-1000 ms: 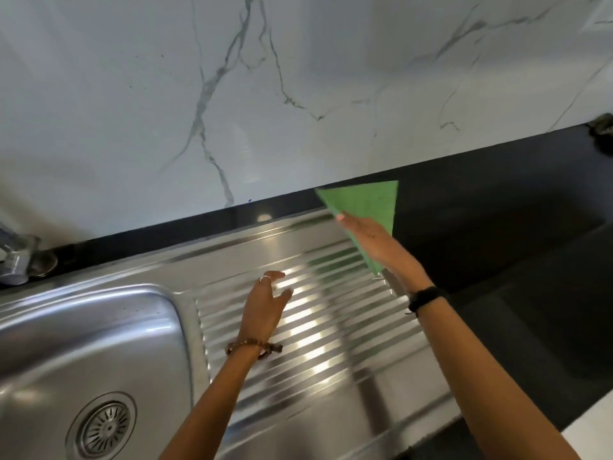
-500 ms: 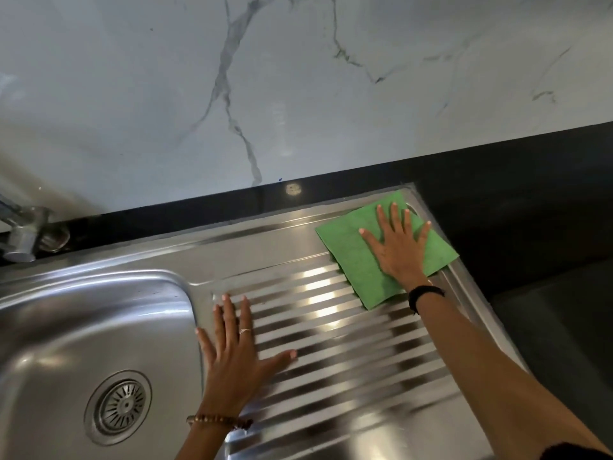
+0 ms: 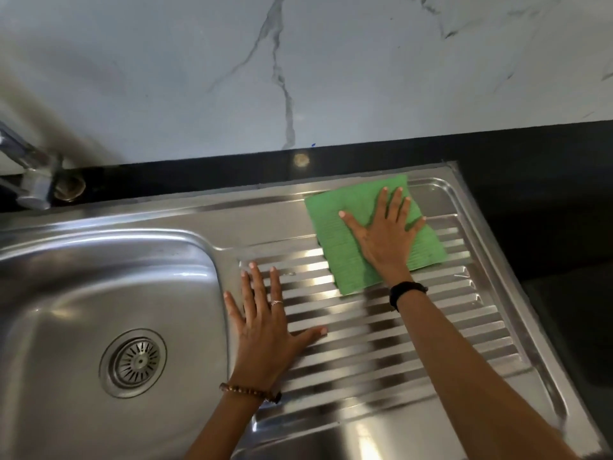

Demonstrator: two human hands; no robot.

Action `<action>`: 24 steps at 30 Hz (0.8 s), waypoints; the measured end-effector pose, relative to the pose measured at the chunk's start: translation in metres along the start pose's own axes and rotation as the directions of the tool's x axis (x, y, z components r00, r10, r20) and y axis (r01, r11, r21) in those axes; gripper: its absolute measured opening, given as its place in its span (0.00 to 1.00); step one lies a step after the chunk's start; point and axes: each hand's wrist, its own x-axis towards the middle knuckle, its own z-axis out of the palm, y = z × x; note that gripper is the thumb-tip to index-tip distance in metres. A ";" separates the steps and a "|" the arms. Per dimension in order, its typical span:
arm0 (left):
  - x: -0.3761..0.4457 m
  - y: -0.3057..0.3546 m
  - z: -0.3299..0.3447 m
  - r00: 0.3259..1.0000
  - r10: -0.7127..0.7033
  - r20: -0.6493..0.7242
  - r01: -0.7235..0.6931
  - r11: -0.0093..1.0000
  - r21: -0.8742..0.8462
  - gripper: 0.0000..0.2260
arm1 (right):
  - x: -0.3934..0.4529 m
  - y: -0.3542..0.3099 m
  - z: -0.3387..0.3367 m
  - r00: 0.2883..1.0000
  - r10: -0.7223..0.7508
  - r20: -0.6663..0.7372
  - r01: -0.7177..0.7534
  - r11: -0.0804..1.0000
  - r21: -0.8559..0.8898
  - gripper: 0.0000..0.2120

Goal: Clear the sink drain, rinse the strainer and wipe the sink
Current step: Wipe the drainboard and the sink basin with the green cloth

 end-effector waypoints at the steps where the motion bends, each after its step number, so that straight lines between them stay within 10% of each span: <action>1: 0.000 0.000 0.000 1.000 0.000 -0.001 0.000 1.000 0.007 0.50 | -0.005 -0.011 0.003 1.000 -0.021 0.003 0.021 1.000 -0.005 0.47; 16: -0.021 -0.010 -0.017 0.987 -0.157 -0.044 0.134 0.934 -0.332 0.53 | -0.067 -0.130 0.030 0.953 -0.301 0.023 0.300 0.953 0.036 0.49; 24: -0.052 -0.022 -0.020 0.969 -0.247 0.016 0.241 0.925 -0.294 0.53 | -0.112 -0.165 0.053 0.782 -0.623 0.011 0.618 0.774 -0.137 0.31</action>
